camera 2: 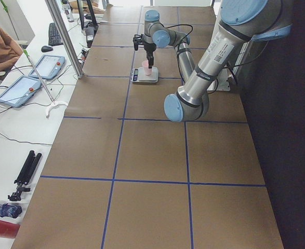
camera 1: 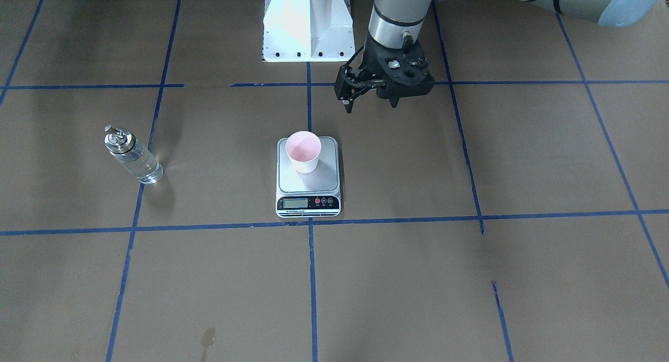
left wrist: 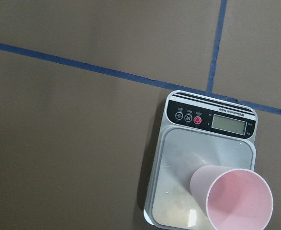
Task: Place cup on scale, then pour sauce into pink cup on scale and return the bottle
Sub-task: 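Withdraw the left gripper away from the scale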
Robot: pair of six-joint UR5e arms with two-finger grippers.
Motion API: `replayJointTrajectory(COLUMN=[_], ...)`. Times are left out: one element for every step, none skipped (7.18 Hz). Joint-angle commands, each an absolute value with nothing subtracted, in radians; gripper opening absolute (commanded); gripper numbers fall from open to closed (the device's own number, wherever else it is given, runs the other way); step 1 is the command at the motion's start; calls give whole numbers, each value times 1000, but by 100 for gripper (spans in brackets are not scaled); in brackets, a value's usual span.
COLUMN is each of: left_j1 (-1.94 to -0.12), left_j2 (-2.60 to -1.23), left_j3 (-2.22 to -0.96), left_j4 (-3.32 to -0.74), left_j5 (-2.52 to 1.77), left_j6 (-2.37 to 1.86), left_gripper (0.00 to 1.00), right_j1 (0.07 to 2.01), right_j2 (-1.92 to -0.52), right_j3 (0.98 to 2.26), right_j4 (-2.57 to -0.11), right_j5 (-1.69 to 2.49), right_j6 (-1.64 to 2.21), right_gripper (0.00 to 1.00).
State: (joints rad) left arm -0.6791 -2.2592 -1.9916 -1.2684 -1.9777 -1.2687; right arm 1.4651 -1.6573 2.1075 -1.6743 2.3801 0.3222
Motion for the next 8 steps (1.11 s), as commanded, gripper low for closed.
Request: replayJointTrajectory(left_j1=[-766, -819, -904, -979, -1044, -1116, -1177, -1236], left_j2=[-2212, -2157, -2073, -2012, -1967, -1936, -1896, -1867], left_j3=[-2084, -2101, -2143, -2158, -2157, -2157, -2157, -2148], left_j4=[-1180, -1172, -1172, -1172, -1170, -1172, -1173, -1173], left_j5=[-1980, -1997, -2037, -2058, -2062, -2062, -2062, -2063], left_j6=[-1066, -929, -747, -603, -483, -363, -222, -90], left_gripper=[100, 100, 100, 100, 100, 100, 100, 100], right_j1=[1398, 1343, 1278, 1228, 1159, 1049, 929, 838], right_j2=[-1753, -1761, -1761, -1761, -1790, -1913, -2001, -2002], right_j3=[2300, 2362, 2411, 2446, 2459, 2459, 2457, 2457], right_j4=[-1681, -1677, -1674, -1661, -1550, -1297, -1123, -1106], right_j5=[2344, 2339, 2310, 2280, 2252, 2143, 2006, 1899], right_j6=[394, 502, 602, 689, 830, 992, 1094, 1150], right_gripper=[100, 100, 100, 100, 100, 100, 100, 100])
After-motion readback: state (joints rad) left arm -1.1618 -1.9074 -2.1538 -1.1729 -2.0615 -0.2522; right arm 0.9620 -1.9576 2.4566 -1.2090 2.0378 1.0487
